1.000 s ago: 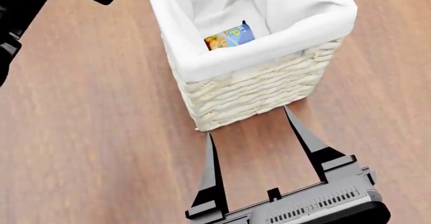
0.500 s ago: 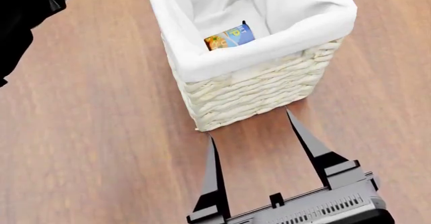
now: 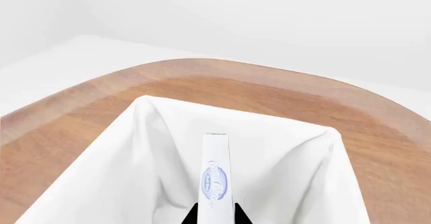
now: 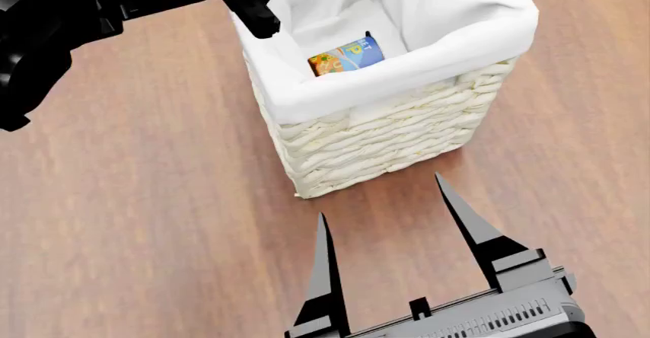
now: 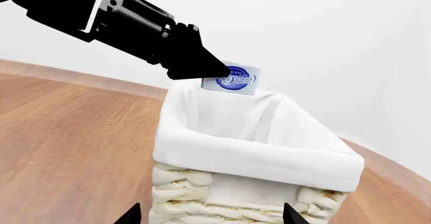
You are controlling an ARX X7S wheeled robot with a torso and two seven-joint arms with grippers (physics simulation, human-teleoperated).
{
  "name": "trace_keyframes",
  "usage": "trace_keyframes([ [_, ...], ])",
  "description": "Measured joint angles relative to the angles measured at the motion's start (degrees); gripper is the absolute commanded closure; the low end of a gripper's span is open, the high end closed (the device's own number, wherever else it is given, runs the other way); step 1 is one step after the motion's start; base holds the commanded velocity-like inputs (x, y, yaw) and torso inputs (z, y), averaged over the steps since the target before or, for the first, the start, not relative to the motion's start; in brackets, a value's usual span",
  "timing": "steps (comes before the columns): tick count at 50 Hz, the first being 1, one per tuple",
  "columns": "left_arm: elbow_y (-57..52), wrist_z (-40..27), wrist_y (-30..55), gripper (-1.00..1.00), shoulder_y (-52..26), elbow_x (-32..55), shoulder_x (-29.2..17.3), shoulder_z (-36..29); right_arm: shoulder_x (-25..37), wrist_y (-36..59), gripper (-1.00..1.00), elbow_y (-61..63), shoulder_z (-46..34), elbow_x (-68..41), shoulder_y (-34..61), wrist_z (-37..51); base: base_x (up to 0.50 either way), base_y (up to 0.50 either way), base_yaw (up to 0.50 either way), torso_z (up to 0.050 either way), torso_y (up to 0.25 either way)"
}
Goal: Pick up the alphabet soup and the cream cheese box, and put them in the basket.
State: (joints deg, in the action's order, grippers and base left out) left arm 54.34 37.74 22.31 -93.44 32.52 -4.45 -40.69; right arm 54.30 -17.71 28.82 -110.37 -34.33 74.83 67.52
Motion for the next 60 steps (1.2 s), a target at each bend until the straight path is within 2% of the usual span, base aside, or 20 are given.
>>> trace_keyframes([
  [30, 2.4, 1.6, -1.6, 1.00, 0.5, 0.0, 1.4, -2.4, 0.6, 0.5, -1.00, 0.6, 0.5, 0.1, -0.9, -0.2, 0.00, 0.00, 0.00, 0.000, 0.001],
  [31, 2.3, 1.7, -1.6, -1.00, 0.6, 0.0, 1.4, -2.4, 0.6, 0.5, -1.00, 0.6, 0.5, 0.1, -0.9, -0.2, 0.00, 0.00, 0.00, 0.000, 0.000],
  [54, -1.1, 1.3, -1.9, -1.00, 1.2, 1.8, 0.6, -2.0, 0.5, 1.1, -1.00, 0.6, 0.8, 0.0, -1.5, -0.6, 0.00, 0.00, 0.00, 0.000, 0.000],
  [60, -6.0, -3.2, -3.3, -1.00, 3.4, 3.0, -0.5, 0.2, 0.3, 1.2, -1.00, 0.5, 0.9, 0.0, -1.7, -0.6, 0.00, 0.00, 0.00, 0.000, 0.000],
])
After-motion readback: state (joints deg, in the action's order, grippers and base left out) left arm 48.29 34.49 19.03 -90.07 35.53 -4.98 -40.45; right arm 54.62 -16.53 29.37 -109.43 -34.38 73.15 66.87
